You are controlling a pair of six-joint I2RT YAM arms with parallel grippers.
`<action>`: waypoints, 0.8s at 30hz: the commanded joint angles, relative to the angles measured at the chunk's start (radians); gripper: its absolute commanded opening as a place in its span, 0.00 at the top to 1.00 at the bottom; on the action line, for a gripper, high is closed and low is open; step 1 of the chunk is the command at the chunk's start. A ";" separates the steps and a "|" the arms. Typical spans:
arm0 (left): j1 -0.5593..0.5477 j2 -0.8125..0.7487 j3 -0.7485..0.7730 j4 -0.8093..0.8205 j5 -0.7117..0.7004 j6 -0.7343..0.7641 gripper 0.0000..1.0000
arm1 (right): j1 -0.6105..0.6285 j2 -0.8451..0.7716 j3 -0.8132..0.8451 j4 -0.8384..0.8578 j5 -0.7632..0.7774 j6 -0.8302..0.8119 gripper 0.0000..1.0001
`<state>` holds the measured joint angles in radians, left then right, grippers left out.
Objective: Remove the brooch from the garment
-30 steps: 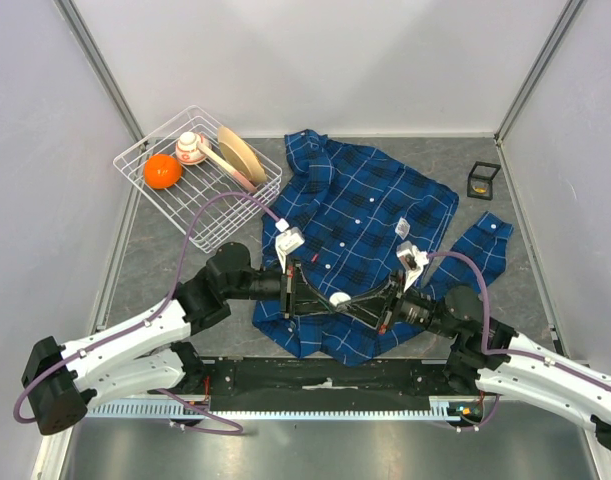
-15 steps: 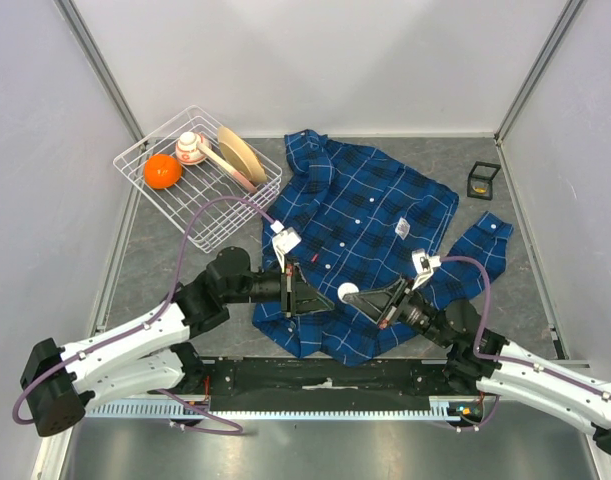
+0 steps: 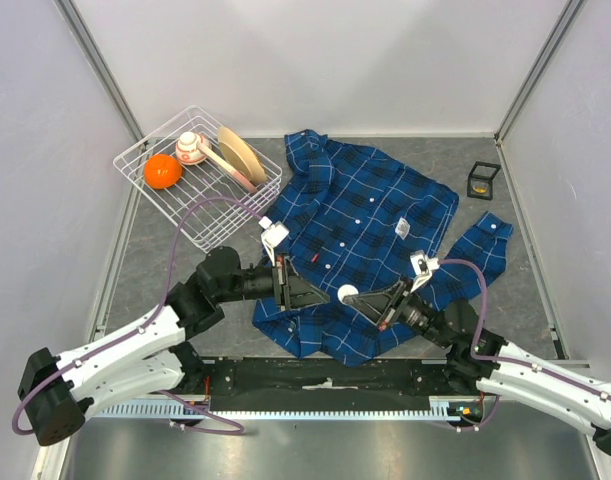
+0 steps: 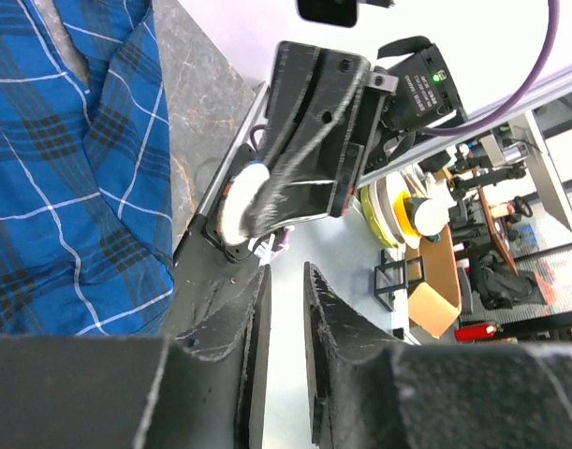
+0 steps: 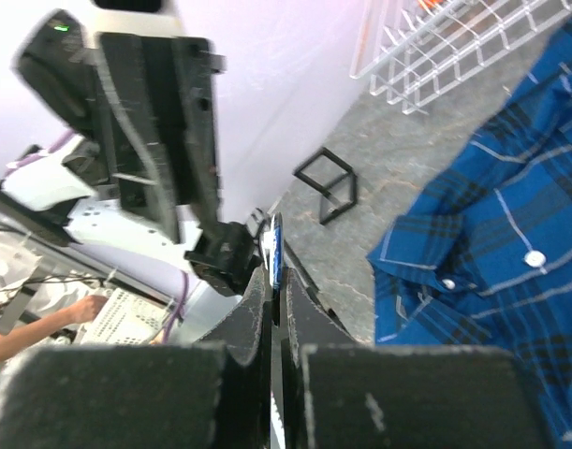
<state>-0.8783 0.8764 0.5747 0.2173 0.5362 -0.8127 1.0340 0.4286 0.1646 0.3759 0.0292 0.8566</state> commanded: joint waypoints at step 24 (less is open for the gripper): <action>0.032 0.144 -0.038 0.337 0.209 -0.148 0.59 | 0.000 0.053 0.041 0.247 -0.233 -0.041 1.00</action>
<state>-0.8486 0.9943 0.5201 0.5064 0.7338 -0.9386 1.0294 0.4721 0.1654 0.5201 -0.1436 0.8211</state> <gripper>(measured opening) 0.407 0.021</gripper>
